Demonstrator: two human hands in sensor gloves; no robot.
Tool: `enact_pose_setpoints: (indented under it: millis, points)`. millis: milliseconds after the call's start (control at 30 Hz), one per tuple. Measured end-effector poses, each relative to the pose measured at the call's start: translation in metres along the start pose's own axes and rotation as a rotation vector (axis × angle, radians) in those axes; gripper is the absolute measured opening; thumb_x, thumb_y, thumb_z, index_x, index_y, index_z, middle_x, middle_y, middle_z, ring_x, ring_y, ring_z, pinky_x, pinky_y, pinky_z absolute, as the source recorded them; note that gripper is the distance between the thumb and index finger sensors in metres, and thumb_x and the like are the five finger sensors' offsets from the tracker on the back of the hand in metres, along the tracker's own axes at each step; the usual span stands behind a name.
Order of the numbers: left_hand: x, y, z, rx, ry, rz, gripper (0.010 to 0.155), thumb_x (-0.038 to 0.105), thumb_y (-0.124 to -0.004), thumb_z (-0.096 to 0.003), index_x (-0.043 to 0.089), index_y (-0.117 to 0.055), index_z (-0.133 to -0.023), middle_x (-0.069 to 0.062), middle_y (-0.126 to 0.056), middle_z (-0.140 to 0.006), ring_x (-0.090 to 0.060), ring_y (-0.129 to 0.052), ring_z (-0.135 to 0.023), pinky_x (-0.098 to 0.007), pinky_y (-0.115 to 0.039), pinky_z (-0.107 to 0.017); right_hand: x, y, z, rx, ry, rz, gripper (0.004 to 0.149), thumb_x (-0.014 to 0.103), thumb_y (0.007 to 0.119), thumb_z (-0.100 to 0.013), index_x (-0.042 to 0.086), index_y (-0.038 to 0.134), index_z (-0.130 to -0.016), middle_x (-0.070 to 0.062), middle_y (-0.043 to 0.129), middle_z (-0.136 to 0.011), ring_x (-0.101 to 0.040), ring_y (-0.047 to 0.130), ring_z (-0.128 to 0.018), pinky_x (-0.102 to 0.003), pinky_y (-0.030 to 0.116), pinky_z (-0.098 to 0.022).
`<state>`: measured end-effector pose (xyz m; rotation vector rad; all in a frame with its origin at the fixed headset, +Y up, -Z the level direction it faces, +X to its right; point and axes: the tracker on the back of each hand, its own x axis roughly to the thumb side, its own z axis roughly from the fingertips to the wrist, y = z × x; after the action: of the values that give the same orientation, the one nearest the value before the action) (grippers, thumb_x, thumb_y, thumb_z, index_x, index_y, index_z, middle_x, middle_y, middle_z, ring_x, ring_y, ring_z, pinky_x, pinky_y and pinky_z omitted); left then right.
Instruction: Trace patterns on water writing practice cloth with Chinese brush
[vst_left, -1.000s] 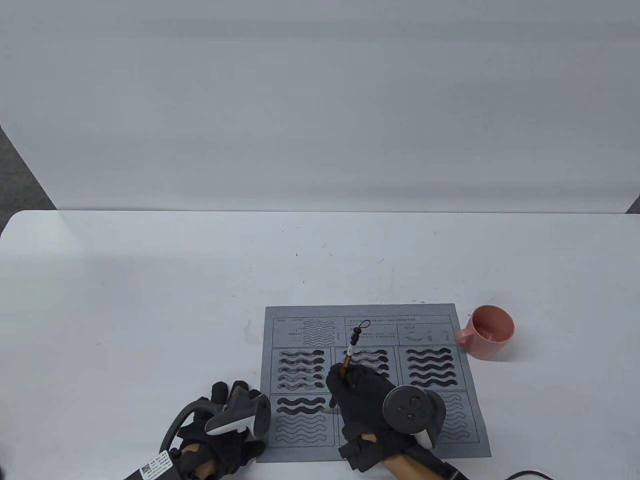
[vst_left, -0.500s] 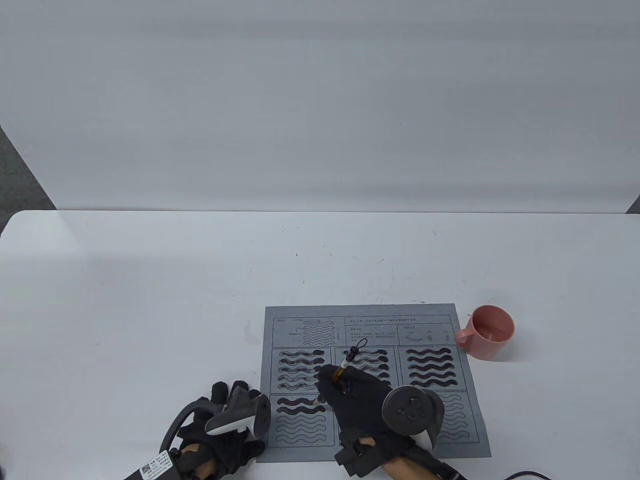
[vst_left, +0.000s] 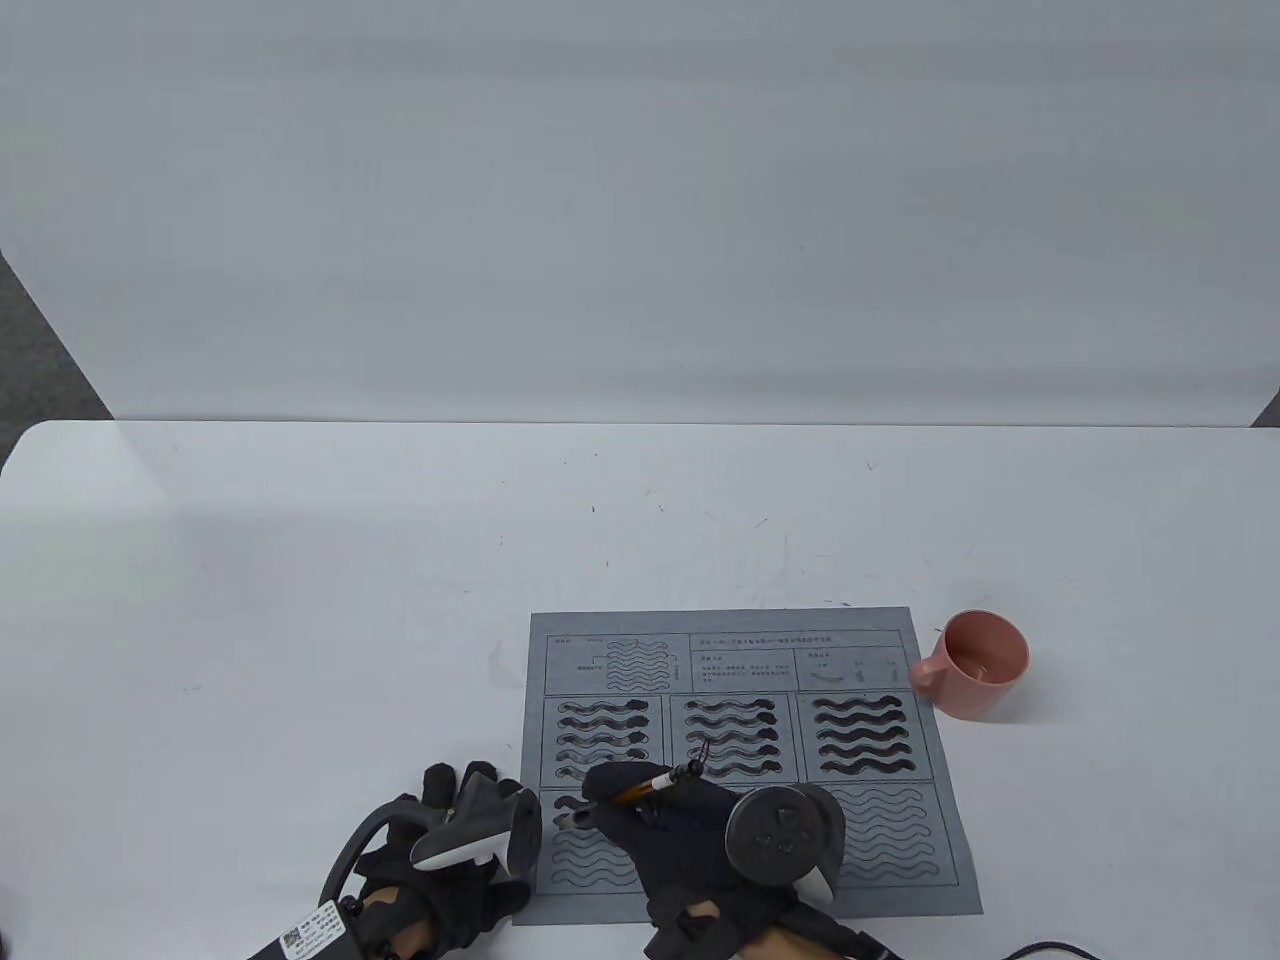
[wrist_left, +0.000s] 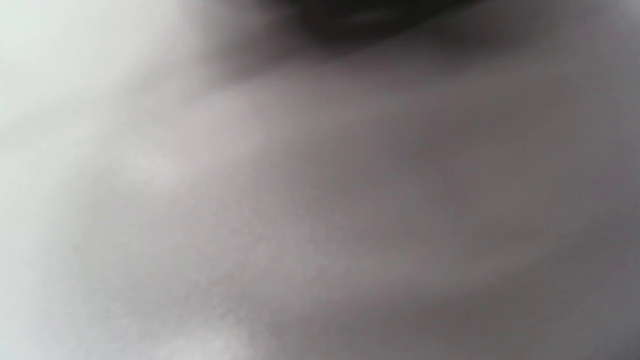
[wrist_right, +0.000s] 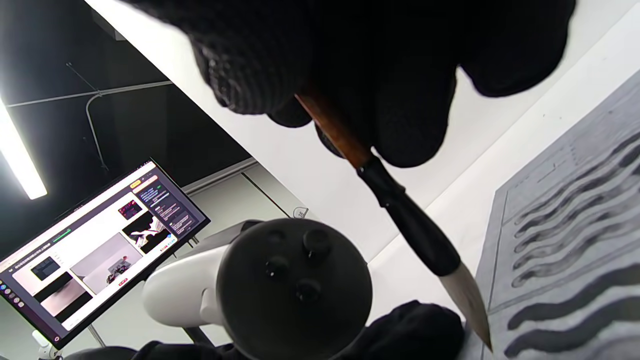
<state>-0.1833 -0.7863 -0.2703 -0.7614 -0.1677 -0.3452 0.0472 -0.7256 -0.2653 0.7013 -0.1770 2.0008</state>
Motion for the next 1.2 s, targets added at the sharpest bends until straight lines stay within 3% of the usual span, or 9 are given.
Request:
enact_pose_setpoints:
  millis: [167, 1200]
  points:
    - [0.0, 0.0, 0.0, 0.0, 0.0, 0.0, 0.093, 0.063, -0.038, -0.0303, 0.031, 0.027, -0.088, -0.007, 0.029, -0.1, -0.048, 0.013, -0.102, -0.069, -0.018, -0.078, -0.0043, 0.0046, -0.0004, 0.041, 0.045, -0.009, 0.037, 0.027, 0.083, -0.047, 0.016, 0.084, -0.082, -0.011, 0.097, -0.082, -0.035, 0.099, -0.068, -0.061, 0.074, -0.051]
    - [0.0, 0.0, 0.0, 0.0, 0.0, 0.0, 0.093, 0.063, -0.038, -0.0303, 0.031, 0.028, -0.088, -0.007, 0.029, -0.1, -0.048, 0.013, -0.102, -0.069, -0.018, -0.078, -0.005, 0.0034, -0.0007, 0.031, 0.056, 0.042, 0.037, 0.028, 0.082, -0.048, 0.015, 0.083, -0.082, -0.013, 0.097, -0.081, -0.037, 0.098, -0.067, -0.063, 0.071, -0.052]
